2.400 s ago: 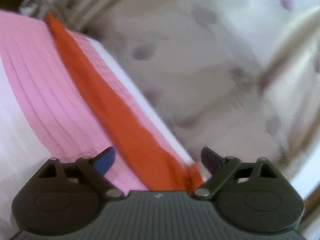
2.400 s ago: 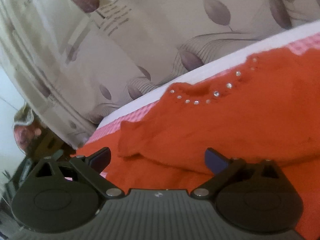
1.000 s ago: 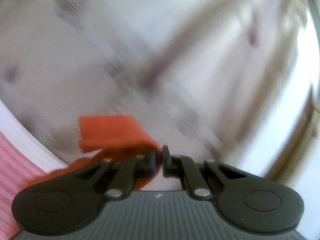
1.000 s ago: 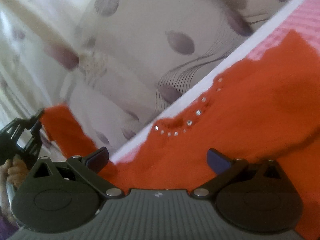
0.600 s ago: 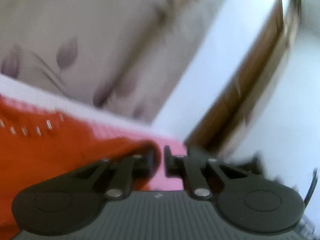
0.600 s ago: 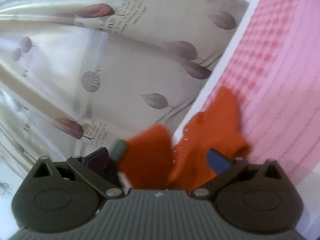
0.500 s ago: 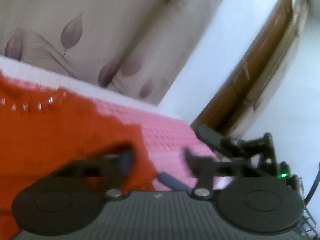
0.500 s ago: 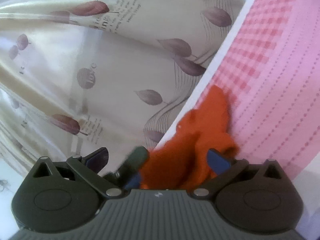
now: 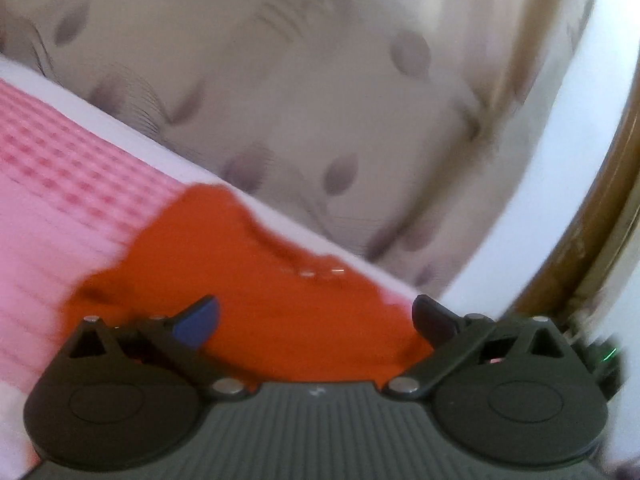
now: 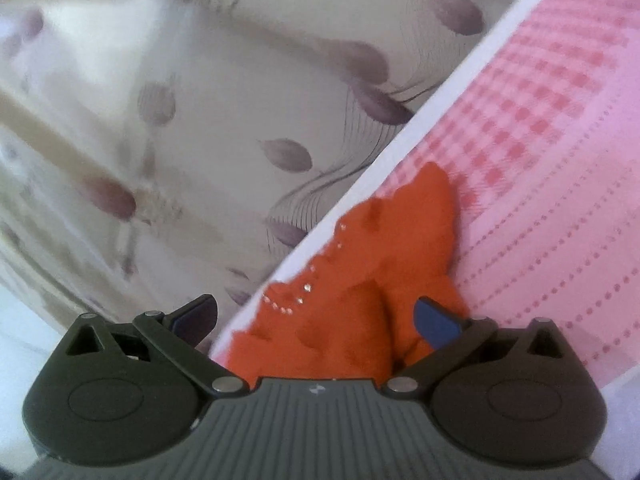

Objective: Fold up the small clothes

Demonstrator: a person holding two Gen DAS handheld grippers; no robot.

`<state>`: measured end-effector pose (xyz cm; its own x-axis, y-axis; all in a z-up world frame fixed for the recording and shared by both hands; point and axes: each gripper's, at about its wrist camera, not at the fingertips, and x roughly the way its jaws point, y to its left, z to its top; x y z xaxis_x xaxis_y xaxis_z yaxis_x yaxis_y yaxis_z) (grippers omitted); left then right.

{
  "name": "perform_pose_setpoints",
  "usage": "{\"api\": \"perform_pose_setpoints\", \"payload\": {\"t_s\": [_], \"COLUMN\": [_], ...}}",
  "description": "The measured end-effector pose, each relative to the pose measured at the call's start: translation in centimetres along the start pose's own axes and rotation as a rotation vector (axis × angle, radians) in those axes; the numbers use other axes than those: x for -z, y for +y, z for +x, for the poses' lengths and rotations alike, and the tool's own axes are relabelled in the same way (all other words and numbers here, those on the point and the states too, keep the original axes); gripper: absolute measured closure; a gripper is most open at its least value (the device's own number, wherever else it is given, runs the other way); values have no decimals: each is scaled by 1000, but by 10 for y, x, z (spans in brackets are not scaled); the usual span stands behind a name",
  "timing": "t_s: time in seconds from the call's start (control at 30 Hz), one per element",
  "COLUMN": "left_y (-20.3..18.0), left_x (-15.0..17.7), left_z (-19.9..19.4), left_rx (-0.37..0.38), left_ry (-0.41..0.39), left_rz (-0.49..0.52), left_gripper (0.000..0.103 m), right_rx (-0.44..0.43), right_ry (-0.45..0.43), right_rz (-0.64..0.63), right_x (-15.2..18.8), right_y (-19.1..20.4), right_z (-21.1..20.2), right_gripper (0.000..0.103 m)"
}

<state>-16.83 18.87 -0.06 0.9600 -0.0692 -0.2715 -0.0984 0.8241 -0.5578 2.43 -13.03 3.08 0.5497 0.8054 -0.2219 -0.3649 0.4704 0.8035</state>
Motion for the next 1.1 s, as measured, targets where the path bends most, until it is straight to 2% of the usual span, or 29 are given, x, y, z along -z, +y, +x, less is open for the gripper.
{"api": "perform_pose_setpoints", "payload": {"t_s": [0.07, 0.1, 0.2, 0.27, 0.37, 0.4, 0.43, 0.53, 0.57, 0.63, 0.7, 0.77, 0.83, 0.87, 0.9, 0.93, 0.97, 1.0, 1.03, 1.1], "left_y": [22, 27, 32, 30, 30, 31, 31, 30, 30, 30, 31, 31, 31, 31, 31, 31, 31, 31, 31, 31], "left_x": [1, 1, 2, 4, 4, 4, 4, 4, 5, 5, 5, 5, 5, 5, 5, 5, 5, 5, 5, 5], "left_z": [-1, -1, 1, -3, -5, -5, -3, -3, -4, -3, -2, -2, -2, -3, -3, -3, -3, -3, -2, -3], "left_rx": [46, 43, 29, 23, 23, 24, 25, 23, 22, 21, 20, 20, 21, 21, 21, 21, 21, 21, 20, 21], "left_ry": [-10, -31, -40, -41, -40, -40, -41, -40, -41, -43, -43, -43, -43, -43, -42, -43, -42, -42, -42, -42], "left_rz": [-151, -173, -184, -170, -171, -174, -176, -177, -178, -181, -182, -182, -182, -182, -182, -182, -182, -182, -182, -182], "left_gripper": [0, 0, 0, 0, 0, 0, 0, 0, 0, 0, 0, 0, 0, 0, 0, 0, 0, 0, 0, 0], "right_rx": [67, 96, 207, 299, 424, 452, 466, 478, 454, 376, 276, 221, 193, 212, 257, 285, 321, 347, 363, 396], "right_ry": [-33, -29, 22, 74, 106, 92, 67, 8, -7, -23, -30, -48, -50, -44, -38, -37, -53, -90, -128, -127], "right_rz": [-129, -209, -417, -612, -804, -815, -803, -680, -591, -325, -63, 65, 57, 39, -1, -52, -117, -171, -228, -344], "right_x": [5, 10, 39, 66, 91, 91, 85, 58, 47, 26, 15, 14, 14, 15, 15, 16, 20, 25, 31, 40], "right_y": [23, 35, 63, 76, 81, 82, 82, 74, 67, 44, 15, -1, -2, 0, 5, 11, 21, 29, 37, 51], "right_z": [-5, -6, 1, 17, 38, 40, 41, 37, 32, 17, 5, -4, -5, -5, -4, -4, -7, -11, -14, -13], "right_gripper": [0, 0, 0, 3, 18, 29, 39, 60, 63, 72, 74, 74, 74, 73, 65, 43, 27, 2, 0, 1]}}
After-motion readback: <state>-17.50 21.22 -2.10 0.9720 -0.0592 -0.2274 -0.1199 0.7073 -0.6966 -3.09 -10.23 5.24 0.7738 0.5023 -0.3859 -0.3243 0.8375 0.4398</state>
